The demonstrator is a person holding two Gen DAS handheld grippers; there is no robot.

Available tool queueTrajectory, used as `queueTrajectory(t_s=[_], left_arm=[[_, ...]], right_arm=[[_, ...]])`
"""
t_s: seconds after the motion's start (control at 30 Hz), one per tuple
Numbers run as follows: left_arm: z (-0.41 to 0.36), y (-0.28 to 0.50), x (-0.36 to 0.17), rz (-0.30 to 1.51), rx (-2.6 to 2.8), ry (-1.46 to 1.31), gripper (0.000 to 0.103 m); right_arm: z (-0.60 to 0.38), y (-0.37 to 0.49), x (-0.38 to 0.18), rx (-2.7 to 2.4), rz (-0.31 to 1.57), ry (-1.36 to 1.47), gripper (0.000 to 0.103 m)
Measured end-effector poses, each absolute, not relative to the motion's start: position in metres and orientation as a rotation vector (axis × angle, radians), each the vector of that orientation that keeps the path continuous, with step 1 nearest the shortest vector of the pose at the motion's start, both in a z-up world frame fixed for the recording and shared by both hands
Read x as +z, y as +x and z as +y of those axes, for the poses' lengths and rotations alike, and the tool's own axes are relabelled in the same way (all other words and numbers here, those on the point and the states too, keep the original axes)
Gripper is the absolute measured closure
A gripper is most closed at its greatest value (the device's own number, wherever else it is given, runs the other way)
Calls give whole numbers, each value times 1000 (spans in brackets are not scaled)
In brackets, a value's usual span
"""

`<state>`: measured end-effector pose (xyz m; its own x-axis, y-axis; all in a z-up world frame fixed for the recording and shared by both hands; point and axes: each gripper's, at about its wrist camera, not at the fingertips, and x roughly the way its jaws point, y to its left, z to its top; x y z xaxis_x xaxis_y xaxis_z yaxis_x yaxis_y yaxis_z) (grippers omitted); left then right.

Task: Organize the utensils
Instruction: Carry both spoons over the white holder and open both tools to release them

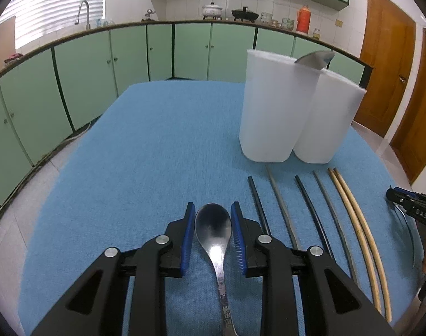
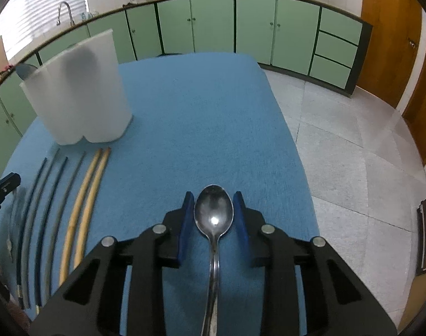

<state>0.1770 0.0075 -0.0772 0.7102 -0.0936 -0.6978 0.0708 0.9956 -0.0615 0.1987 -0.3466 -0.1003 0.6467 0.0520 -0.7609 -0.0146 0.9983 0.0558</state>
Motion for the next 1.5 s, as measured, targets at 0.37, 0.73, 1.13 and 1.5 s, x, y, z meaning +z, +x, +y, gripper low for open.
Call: queueTrajectory(t_s=[0.37,0.73,1.13,1.5], left_arm=[[10,145,-45,622,-113,-61,77],[25,131,-20,492,-118,-133,78],[22,136,29,354,-148,-145,78],[13,155,95,211,-177,-150,78]], right_arm=[[-343,154,-42,136,637,129,76],[-325,151,-8,186,550,125,76],[-304,163,45,241,432,78,76],[-300,196,102,275,315,90,76]])
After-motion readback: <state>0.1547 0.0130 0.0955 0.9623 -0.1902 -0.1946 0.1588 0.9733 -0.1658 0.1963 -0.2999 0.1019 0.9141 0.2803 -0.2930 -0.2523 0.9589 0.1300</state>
